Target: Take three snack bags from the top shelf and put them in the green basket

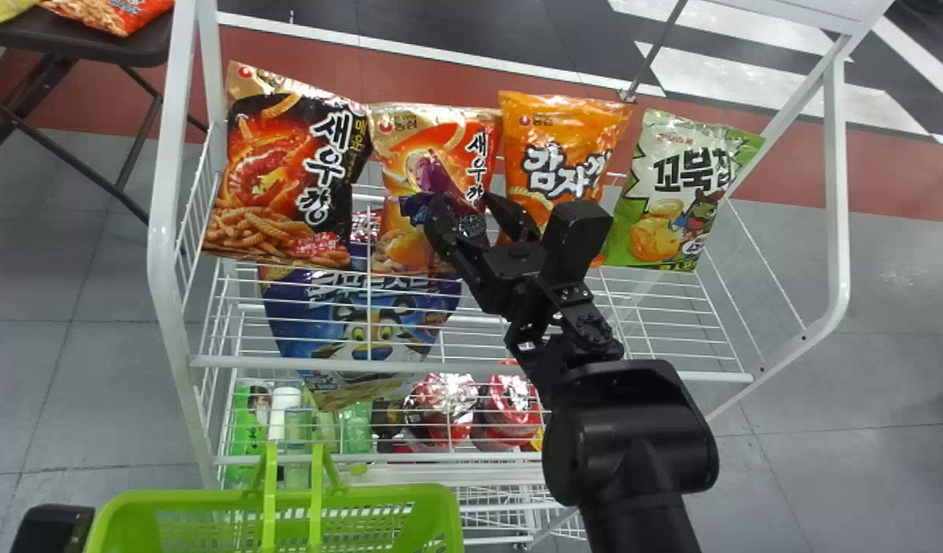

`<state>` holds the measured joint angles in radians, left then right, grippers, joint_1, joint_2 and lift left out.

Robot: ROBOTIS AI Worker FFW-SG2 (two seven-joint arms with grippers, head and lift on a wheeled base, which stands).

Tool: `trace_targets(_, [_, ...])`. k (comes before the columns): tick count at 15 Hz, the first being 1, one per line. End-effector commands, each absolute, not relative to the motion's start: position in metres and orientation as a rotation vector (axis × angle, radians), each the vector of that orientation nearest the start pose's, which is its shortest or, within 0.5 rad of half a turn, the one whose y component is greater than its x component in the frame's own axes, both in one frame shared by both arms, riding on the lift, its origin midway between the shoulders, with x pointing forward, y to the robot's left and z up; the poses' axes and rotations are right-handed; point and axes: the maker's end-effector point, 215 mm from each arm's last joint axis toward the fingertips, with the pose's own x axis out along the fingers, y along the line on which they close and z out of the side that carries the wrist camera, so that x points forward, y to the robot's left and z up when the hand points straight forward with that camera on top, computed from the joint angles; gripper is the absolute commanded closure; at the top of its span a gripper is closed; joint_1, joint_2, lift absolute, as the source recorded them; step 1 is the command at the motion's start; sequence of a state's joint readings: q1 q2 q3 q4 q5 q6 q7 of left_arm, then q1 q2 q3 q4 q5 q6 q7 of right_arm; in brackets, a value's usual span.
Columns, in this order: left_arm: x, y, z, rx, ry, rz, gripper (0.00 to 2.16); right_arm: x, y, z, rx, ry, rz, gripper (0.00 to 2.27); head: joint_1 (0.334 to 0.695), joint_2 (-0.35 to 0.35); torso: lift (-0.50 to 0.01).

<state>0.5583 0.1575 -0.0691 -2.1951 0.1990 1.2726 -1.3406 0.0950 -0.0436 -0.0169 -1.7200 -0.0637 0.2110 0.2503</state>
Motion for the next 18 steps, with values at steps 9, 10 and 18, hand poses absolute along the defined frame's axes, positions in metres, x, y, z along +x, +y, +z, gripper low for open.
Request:
trace_targets(9, [0.138, 0.016, -0.417, -0.841, 1.095, -1.303, 1.93, 0.530, -0.204, -0.357, 0.040, 0.176, 0.257, 2.10, 0.695, -0.310, -0.037])
trace_targets(10, [0.139, 0.019, -0.418, -0.840, 1.097, -1.295, 1.93, 0.525, -0.207, -0.355, 0.053, 0.173, 0.257, 2.10, 0.695, -0.313, -0.037])
trace_targets(18, [0.145, 0.011, -0.412, -0.843, 1.054, -1.312, 1.93, 0.423, -0.206, -0.280, 0.145, 0.117, 0.382, 2.10, 0.695, -0.347, -0.037])
